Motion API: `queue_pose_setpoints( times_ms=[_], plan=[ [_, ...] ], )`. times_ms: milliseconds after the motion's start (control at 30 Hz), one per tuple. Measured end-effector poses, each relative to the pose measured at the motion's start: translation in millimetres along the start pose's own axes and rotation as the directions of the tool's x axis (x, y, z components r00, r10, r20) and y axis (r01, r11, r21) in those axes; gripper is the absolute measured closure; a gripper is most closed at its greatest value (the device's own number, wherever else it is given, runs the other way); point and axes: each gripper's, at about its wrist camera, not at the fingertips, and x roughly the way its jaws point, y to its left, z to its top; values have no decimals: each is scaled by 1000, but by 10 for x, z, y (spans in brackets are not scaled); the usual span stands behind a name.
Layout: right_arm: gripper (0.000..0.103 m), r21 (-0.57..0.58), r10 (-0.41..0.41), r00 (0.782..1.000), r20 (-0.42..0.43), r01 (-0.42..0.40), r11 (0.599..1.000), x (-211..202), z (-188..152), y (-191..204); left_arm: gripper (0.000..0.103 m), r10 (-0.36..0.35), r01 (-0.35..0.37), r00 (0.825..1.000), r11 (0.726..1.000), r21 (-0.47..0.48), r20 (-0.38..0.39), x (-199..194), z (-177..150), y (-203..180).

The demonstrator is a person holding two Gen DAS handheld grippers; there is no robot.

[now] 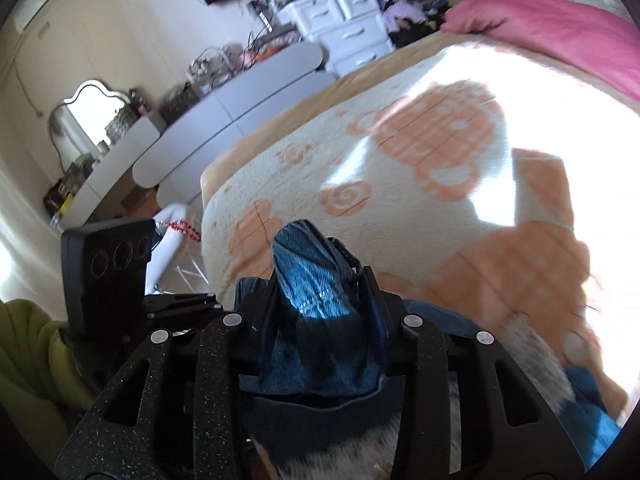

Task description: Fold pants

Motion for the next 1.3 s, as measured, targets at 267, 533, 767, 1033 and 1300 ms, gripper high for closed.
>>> queue_pose_setpoints(
  times_ms=[267,533,767,1033,1300],
  plan=[
    [72,56,-64,994,90,59,997,-606,-270,-223,20,-132,133,989,991,14,-63,251,144,-422],
    [42,223,-171,970,171,131,966,-1115,-780,-529,20,-246,271,949,956,114,-195,503,-89,-955],
    [37,308,-295,954,49,267,913,-1050,-1199,-681,20,-160,223,942,956,191,-296,846,-334,-1079],
    [36,365,-416,905,-86,418,832,-882,-1461,-825,19,-123,196,949,951,238,-291,785,-395,-1128],
    [17,368,-506,859,80,446,816,-1393,-1500,-500,5,-1,57,987,936,347,-161,477,-201,-1169]
  ],
)
